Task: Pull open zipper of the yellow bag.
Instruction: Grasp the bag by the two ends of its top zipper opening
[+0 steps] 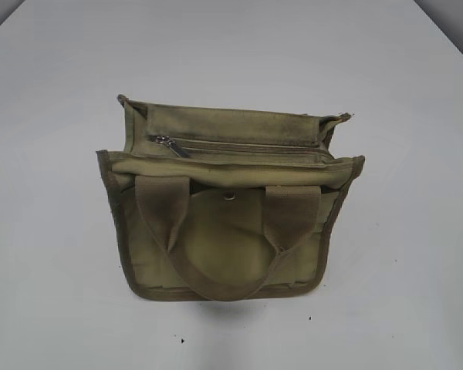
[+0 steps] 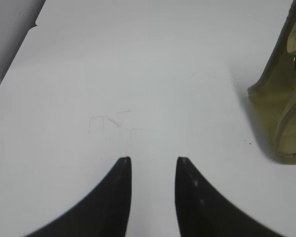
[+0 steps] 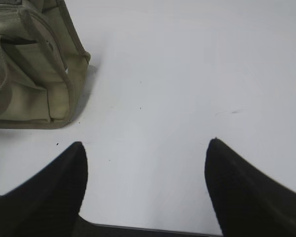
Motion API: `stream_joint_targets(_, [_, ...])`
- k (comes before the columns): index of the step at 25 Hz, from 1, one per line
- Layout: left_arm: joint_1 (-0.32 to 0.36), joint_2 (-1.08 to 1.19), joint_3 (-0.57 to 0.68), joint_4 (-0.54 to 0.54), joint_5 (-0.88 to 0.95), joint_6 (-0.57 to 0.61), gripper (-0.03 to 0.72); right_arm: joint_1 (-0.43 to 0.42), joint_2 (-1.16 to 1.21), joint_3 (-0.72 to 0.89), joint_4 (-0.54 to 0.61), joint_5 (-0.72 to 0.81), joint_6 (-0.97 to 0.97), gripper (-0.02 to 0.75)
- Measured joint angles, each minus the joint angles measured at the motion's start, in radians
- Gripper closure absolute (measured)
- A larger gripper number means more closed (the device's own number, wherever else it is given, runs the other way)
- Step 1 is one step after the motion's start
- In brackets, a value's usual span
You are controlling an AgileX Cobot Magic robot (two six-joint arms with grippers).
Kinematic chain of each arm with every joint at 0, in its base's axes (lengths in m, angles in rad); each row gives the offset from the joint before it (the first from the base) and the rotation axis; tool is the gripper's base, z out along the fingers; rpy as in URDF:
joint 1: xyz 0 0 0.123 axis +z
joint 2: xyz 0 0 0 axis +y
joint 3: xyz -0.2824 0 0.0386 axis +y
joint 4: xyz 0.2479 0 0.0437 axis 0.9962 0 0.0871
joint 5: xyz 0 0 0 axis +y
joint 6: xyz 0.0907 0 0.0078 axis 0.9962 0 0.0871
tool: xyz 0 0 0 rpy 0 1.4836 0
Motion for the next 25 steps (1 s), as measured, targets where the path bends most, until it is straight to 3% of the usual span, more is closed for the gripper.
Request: stream_joint_targets(25, [0.0, 0.0, 0.0, 0.0, 0.0, 0.0, 0.448, 0.0, 0.0, 0.0, 0.0, 0.0, 0.0, 0.164])
